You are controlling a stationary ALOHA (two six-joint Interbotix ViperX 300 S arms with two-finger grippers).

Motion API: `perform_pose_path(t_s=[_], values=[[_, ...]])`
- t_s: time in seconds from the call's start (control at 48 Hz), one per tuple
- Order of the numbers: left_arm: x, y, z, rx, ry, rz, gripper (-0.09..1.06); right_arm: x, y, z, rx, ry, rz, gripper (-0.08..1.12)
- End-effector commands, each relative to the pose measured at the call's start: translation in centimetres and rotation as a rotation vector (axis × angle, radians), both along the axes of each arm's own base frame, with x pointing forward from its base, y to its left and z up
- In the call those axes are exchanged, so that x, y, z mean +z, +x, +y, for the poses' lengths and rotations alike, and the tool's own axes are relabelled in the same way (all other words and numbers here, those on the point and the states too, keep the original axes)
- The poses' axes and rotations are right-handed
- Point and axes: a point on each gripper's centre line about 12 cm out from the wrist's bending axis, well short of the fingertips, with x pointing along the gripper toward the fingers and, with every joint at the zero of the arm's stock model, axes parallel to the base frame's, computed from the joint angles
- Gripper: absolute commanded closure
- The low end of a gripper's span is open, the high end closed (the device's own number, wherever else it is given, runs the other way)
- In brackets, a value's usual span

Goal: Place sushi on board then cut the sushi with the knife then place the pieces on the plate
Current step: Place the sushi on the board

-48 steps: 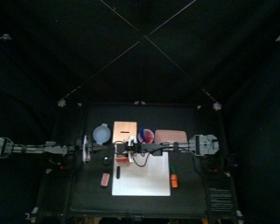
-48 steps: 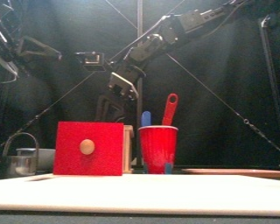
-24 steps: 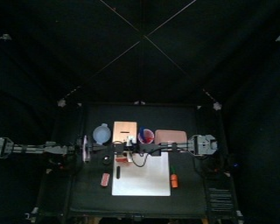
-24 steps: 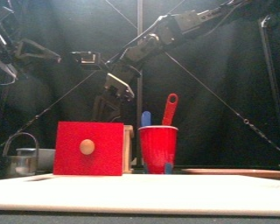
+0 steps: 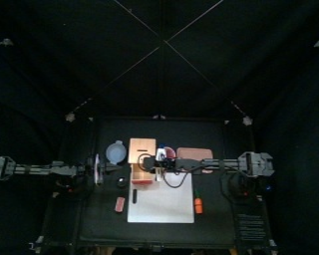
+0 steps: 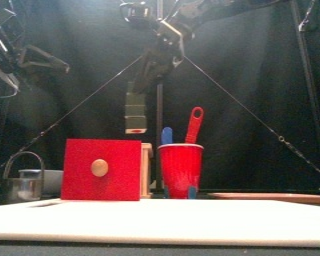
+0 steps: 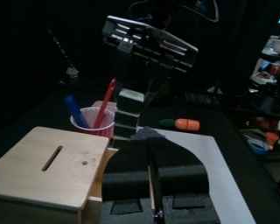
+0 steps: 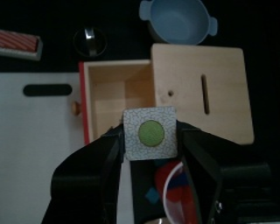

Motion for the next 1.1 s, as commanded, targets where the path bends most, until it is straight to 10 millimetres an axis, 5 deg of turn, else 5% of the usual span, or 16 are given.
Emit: perform_pose_path(t_s=[0.021,0.188,0.438,0.75,0.896,1.104], values=[[0.9,0.3,0.1,0.004,0.006,-0.029,0.85,-1.5,-2.4,0.7,-0.029,0.059,0.014,0.39],[1.2,0.4,0.1,0.005,0.002,-0.034,0.85,-5.7,-3.5,1.4,-0.093,0.112,0.062,0.39],[0.7,1.1,0.6,0.035,-0.061,-0.001,0.85,-9.8,-0.8,6.0,0.06,-0.126,0.13,0.39],[0.3,1.7,0.8,0.048,-0.084,0.025,0.85,-10.9,-0.3,9.2,-0.032,-0.334,0.174,0.39],[0.2,1.7,0.8,0.048,-0.086,0.026,0.85,-10.5,-0.4,9.3,-0.084,-0.388,0.164,0.39],[0.1,1.6,0.8,0.048,-0.087,0.029,0.85,-12.3,0.8,9.7,-0.139,-0.356,0.185,0.39]])
